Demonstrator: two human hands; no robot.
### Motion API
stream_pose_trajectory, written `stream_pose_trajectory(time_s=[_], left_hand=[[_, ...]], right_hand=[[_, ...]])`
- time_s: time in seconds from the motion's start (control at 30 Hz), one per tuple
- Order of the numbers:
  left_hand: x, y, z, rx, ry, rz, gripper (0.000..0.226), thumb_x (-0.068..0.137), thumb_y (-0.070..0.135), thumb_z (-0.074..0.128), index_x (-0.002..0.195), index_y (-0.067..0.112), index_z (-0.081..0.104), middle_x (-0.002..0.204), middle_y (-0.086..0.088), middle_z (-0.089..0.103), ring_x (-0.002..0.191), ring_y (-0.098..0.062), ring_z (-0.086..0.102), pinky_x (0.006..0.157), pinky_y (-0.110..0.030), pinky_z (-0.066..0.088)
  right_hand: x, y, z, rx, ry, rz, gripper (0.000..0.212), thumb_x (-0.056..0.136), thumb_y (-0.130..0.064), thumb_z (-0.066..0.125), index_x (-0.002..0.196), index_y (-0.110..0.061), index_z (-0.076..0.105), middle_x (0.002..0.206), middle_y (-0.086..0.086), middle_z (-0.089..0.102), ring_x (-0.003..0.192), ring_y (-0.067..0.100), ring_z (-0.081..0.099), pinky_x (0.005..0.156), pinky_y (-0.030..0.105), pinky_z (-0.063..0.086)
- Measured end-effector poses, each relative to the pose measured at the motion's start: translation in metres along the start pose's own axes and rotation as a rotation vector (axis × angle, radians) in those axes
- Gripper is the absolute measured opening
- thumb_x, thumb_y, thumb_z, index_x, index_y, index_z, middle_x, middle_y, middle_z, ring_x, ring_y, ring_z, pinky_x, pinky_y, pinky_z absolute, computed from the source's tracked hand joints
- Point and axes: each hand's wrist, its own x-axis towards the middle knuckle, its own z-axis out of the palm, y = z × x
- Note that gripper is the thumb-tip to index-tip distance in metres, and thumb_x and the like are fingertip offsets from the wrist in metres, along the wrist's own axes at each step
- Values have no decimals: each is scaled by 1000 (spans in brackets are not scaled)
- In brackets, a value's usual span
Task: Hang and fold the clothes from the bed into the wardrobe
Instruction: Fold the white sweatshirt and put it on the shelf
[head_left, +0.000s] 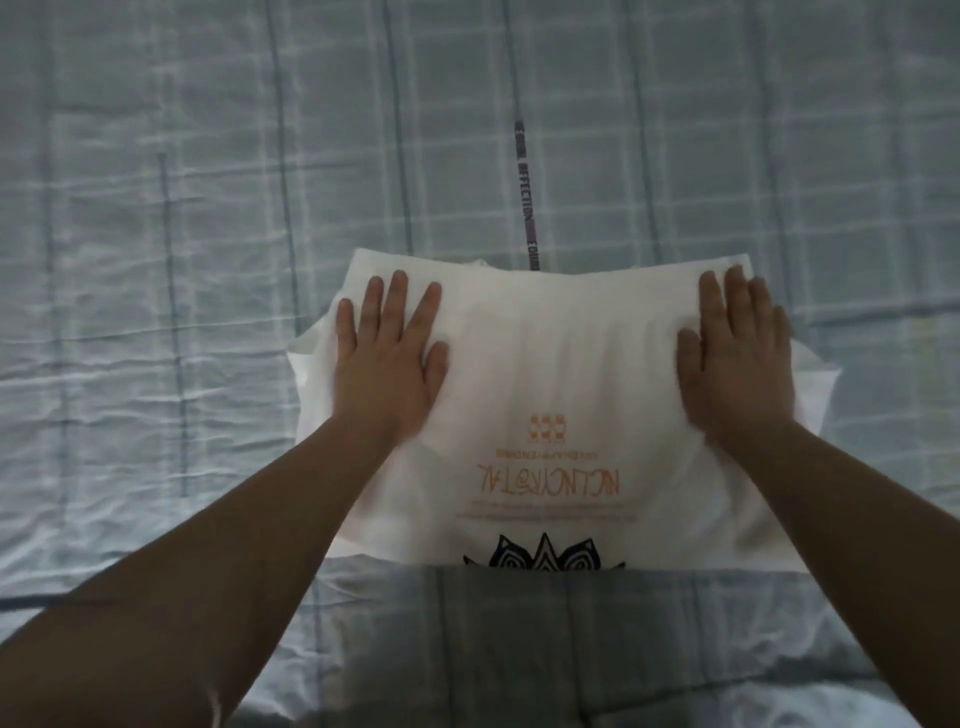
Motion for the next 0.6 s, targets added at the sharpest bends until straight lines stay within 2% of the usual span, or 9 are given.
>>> stream_pose_trajectory(time_s=[0.13, 0.27, 0.43, 0.6], left_hand=[[-20, 0, -13, -83, 25, 48, 62, 102, 48, 20, 159, 24, 14, 166, -15, 12, 153, -35, 4, 122, -55, 4], [-81, -1, -10, -65, 66, 137, 61, 102, 44, 25, 159, 23, 17, 166, -13, 12, 154, -32, 2, 123, -55, 6], [-143, -12, 20, -39, 24, 38, 62, 103, 47, 20, 159, 22, 17, 165, -17, 15, 153, -35, 6, 123, -55, 7], [-144, -16, 44, 21, 33, 20, 63, 103, 49, 18, 160, 25, 13, 165, -17, 14, 153, -34, 5, 123, -55, 6]], right_hand=[[-20, -4, -19, 67, 30, -37, 63, 101, -38, 25, 157, -10, 15, 164, 16, 12, 152, 32, 5, 123, 49, 3], [-83, -5, -31, 99, 26, -113, 62, 101, -34, 25, 156, -6, 17, 163, 17, 14, 152, 32, 8, 123, 49, 6], [-149, 22, -8, 29, -30, -78, 64, 99, -35, 28, 156, -6, 17, 162, 18, 18, 150, 34, 14, 121, 54, 12], [-157, 40, 23, 49, 20, -77, 65, 99, -36, 29, 156, -8, 18, 161, 18, 21, 150, 34, 16, 122, 51, 9]])
